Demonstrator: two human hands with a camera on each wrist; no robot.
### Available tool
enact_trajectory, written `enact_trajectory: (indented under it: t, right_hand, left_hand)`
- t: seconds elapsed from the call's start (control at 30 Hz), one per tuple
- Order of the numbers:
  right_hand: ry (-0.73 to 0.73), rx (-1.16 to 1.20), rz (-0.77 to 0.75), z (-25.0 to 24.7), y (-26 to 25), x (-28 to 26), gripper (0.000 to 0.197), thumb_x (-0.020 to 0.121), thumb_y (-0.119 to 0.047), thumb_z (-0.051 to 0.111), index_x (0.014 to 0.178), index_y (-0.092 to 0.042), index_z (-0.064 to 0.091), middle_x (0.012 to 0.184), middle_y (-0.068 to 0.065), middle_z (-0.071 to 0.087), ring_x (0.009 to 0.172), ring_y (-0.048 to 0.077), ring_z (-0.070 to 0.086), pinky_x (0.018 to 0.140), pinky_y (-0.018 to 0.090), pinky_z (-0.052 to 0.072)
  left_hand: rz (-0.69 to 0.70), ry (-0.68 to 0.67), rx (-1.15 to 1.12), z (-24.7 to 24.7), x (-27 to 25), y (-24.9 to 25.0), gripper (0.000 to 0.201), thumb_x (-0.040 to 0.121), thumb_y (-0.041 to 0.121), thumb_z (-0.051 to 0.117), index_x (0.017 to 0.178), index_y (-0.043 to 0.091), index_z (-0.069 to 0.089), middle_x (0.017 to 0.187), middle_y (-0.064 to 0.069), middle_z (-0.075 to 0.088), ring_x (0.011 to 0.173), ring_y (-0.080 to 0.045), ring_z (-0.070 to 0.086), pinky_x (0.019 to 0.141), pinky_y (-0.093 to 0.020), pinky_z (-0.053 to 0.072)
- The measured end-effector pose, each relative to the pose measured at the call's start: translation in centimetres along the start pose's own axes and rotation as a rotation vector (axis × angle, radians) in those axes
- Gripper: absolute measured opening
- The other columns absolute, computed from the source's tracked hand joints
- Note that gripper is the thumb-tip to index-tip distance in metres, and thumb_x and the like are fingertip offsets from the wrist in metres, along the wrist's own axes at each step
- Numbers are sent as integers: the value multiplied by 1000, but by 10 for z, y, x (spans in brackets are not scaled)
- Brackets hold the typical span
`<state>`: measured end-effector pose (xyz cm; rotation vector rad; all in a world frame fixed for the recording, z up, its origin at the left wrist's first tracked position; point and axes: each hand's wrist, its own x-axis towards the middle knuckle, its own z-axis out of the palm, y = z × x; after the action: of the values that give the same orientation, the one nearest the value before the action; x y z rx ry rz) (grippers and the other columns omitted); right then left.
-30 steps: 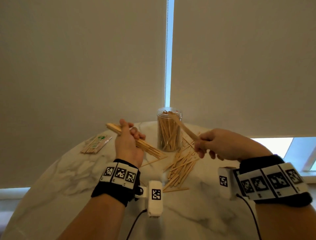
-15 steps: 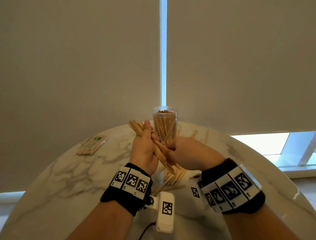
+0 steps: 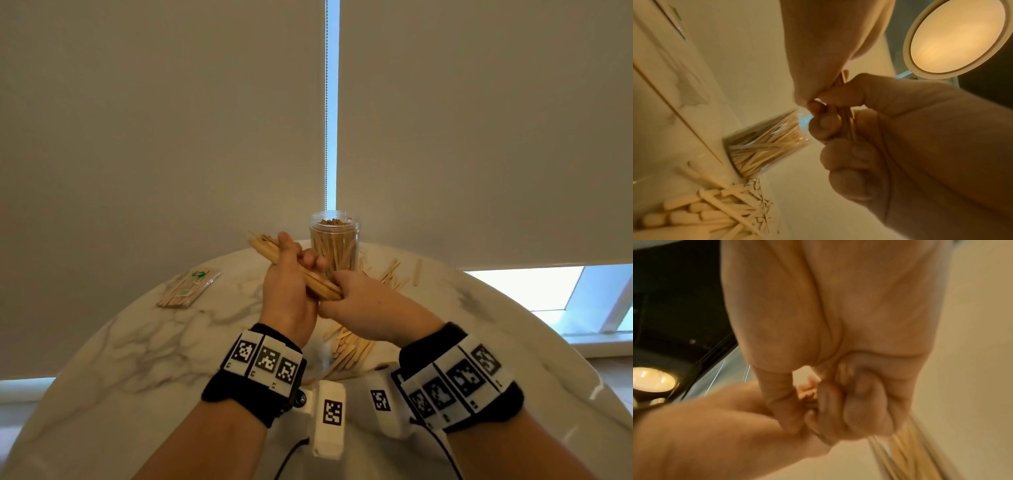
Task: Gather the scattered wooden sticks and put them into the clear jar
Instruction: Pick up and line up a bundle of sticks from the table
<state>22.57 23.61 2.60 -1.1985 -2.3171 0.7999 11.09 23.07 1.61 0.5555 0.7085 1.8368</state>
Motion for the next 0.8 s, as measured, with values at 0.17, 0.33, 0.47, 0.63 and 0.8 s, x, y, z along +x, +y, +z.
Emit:
enact_trajectory:
  t: [0.17,0.33,0.47,0.63,0.8]
  right_hand:
    - [181,-71,45,-6,13,4,25,83,-49,63,75,-25,62,62,-4,58,55,11,54,53,28,40]
    - [152,-268,62,-20,23,2,29,91,-47,57,72,-25,60,62,-3,57,55,12,53,53,26,38]
    - [97,-316,120,-36,30,-5,27,91,-42,59,68,-27,59,65,-4,58,60,12,55,56,24,38]
    - [151,-451,127,-20,19,-2,17,90,-38,60,84,-23,66,69,-4,60,62,12,57,54,25,40]
    - [128,-387,187,-17,20,-1,20,89,-38,62,91,-18,68,72,-2,61,68,15,60,57,26,43]
  left_hand:
    - [-56,-196,178,5,-8,-2,35,102,37,50,108,7,67,91,-8,71,86,-20,68,87,-38,55]
    - [4,-173,131,5,-10,9,39,89,30,72,119,8,60,109,-12,70,96,-21,68,90,-39,56]
    - [90,46,-7,-2,-1,36,45,87,46,69,125,26,55,118,-8,68,104,-26,71,92,-48,56]
    - [-89,-65,180,7,-10,19,38,106,31,39,121,6,64,113,-13,73,93,-23,73,83,-38,59]
    - [-123,-137,295,10,-9,24,37,105,29,41,123,6,64,113,-11,74,103,-22,71,95,-38,54]
